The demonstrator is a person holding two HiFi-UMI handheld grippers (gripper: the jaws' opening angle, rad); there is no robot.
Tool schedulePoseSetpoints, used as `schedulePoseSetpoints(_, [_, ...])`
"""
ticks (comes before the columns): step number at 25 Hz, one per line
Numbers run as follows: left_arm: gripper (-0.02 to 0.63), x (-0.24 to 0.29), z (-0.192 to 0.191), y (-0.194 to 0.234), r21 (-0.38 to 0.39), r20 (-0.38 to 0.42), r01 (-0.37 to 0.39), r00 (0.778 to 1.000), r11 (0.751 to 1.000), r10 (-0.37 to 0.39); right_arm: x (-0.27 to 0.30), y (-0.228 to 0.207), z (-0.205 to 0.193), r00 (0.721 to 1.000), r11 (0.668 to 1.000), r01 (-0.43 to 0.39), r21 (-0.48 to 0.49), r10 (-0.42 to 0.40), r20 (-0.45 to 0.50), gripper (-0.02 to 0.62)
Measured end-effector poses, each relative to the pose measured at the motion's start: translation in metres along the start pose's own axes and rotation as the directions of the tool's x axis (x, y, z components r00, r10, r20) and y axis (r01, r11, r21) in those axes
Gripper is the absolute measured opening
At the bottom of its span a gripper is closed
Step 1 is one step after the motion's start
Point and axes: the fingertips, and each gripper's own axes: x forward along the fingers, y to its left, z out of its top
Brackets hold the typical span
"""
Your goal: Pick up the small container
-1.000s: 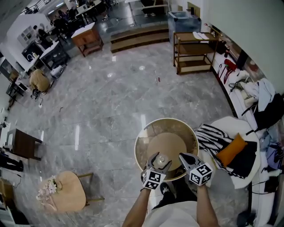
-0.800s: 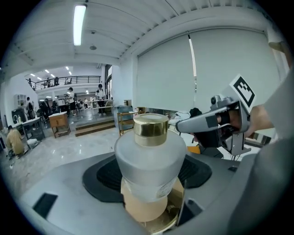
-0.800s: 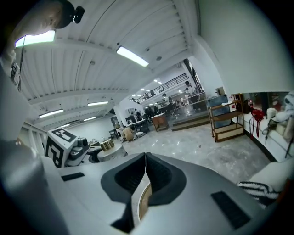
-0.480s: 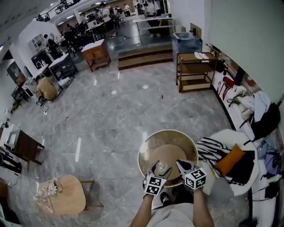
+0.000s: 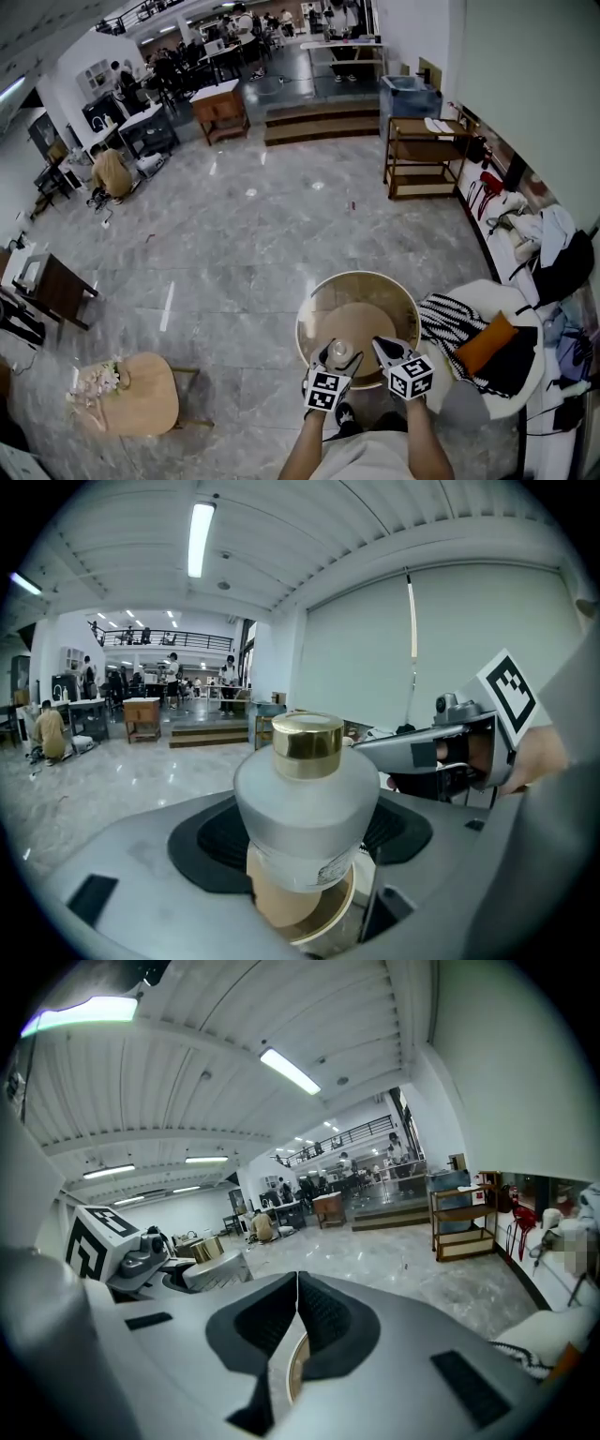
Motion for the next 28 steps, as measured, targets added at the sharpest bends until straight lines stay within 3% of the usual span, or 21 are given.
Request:
schedulePoseSetpoints(6, [0.319,-0.023,-0.004,-0.017,-0.033,0.015,-0.067,0.998,0.997,0.067,-0.034,0.005,-0.020,1.000,1.000,0.007,-0.006,-0.007,-0.022,0.069])
schedulePoseSetpoints(14, [0.319,-0.049,-0.022,-0.088,-0.026,0.002,-0.059,0.998,0.998,0.059,-0.106,0.018,-0.044,1.000,1.000,0.026,-0.001,-0.026,0.002,0.069])
schedulePoseSetpoints(20, [0.319,-0.062,-0.037,-0.126,0.014,-0.029,-0.057,0.998,0.998,0.058,-0.148,0.007,-0.063,0.998,0.998,0.056,0.030,-0.056,-0.003,0.069])
schedulePoseSetpoints(28, [0.319,-0.072,-0.057,-0.144,0.058,-0.039,-0.078,0.996,0.995,0.080,-0.184,-0.006,-0.087,0.995,0.994,0.088,0.064,-0.090,0.030,0.069])
